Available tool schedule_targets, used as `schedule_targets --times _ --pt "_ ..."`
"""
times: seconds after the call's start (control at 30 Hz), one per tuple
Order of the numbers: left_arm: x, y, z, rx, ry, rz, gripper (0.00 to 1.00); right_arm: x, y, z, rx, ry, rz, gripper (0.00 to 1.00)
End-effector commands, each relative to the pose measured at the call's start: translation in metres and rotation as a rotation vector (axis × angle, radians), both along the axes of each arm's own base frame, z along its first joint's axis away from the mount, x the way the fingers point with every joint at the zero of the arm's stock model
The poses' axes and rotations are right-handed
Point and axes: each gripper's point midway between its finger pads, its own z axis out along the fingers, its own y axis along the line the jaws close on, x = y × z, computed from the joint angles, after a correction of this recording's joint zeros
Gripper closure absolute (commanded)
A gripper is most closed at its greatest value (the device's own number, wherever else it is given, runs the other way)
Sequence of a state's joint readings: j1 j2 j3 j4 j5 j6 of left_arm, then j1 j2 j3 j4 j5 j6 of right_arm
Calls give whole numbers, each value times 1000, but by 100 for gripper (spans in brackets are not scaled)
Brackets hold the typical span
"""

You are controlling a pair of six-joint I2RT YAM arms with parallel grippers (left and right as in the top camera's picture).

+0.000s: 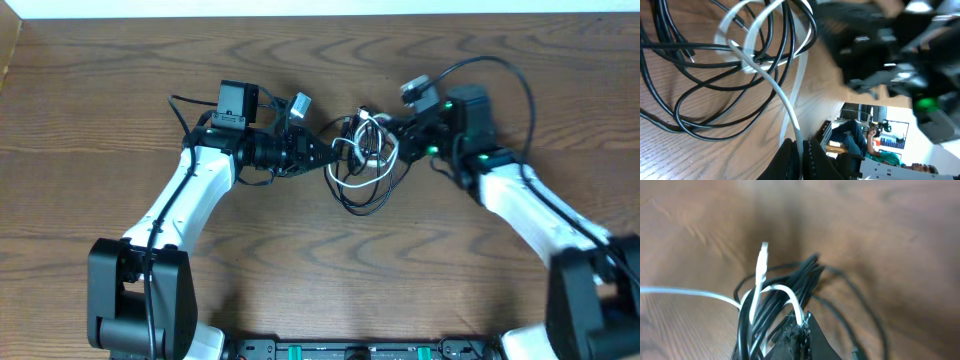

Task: Untangle cables
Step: 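Pull the right gripper rightward and release the coil with both grippers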

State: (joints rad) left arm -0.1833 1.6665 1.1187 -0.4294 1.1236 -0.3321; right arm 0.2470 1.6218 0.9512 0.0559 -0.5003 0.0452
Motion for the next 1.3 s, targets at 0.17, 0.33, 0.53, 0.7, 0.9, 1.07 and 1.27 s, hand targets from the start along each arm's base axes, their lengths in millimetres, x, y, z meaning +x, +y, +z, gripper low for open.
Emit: schedule_targets --times 0.17,0.33,0.53,0.7,0.9,1.07,1.27 --pt "1 3 1 -7 -9 0 92 -40 -24 133 83 -240 -51 99" --pt "1 3 1 -7 -8 0 92 -68 -30 194 156 -384 -60 99" --pt "3 2 2 -12 9 14 64 -96 -9 211 216 -419 98 99" --pt "20 -1 35 -166 85 66 45 -90 -6 196 209 -369 111 99" --pt "31 -8 70 -297 201 84 43 -82 -5 173 130 -363 140 99" --pt "42 -5 64 -266 173 143 30 -46 -41 143 30 -262 -151 99" --pt "38 -4 59 -242 97 109 21 -31 -125 104 -235 -164 -600 99"
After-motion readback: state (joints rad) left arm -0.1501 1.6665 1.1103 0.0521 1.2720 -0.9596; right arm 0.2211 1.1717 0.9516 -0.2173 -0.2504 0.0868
